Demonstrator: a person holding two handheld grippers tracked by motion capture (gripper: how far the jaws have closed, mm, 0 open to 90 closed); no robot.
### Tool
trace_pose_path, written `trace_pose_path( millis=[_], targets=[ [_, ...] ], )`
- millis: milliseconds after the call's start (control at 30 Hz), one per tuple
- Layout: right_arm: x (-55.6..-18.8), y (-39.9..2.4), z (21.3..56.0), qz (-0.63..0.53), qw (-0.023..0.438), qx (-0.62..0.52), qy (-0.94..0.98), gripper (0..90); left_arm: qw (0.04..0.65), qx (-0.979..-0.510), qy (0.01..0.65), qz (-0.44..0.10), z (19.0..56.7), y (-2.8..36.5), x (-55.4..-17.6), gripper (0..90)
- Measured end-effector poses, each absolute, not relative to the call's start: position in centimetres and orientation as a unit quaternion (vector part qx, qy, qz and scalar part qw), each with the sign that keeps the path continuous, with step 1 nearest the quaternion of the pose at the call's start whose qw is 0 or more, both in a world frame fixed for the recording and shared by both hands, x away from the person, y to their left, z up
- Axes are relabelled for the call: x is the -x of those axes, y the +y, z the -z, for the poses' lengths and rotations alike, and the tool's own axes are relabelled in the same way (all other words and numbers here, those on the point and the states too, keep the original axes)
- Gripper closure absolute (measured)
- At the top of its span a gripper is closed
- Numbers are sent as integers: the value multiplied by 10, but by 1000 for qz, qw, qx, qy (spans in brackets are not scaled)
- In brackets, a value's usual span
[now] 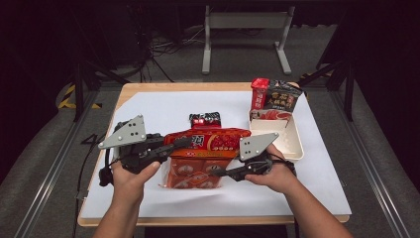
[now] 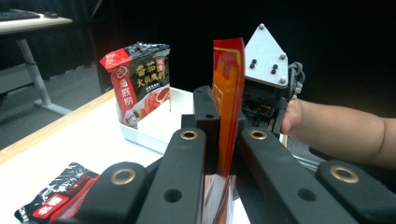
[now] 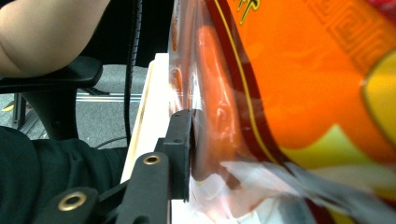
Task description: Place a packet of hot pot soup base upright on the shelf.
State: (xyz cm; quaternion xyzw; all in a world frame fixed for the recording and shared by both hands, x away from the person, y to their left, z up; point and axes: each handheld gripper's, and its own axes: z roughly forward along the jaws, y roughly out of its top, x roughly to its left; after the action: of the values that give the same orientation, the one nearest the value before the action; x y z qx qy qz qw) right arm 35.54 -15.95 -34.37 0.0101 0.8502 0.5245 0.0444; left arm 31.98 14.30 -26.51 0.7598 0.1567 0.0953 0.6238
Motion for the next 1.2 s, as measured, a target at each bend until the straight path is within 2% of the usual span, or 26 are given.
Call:
trace_pose_path(
  millis=[167,667,867,967,1100,1200],
  targets=[
    [-353,-160,341,-520,32,-24,853,697,625,-759,158,-90,266,143,-320,900],
    [-352,-167,328,-507,22,-61,860,703,625,-756,173,-88,271,148,-327,875],
    [-352,-170,326,-506,25,-68,860,703,624,-753,190,-88,273,151,-330,782],
    [-354,-174,324,-507,28,-76,858,704,623,-749,207,-89,274,154,-332,657],
    [-355,-181,320,-510,33,-90,855,703,611,-756,212,-103,275,156,-334,569],
    [-357,-187,316,-513,41,-100,852,703,602,-761,217,-112,276,156,-335,543]
  ],
)
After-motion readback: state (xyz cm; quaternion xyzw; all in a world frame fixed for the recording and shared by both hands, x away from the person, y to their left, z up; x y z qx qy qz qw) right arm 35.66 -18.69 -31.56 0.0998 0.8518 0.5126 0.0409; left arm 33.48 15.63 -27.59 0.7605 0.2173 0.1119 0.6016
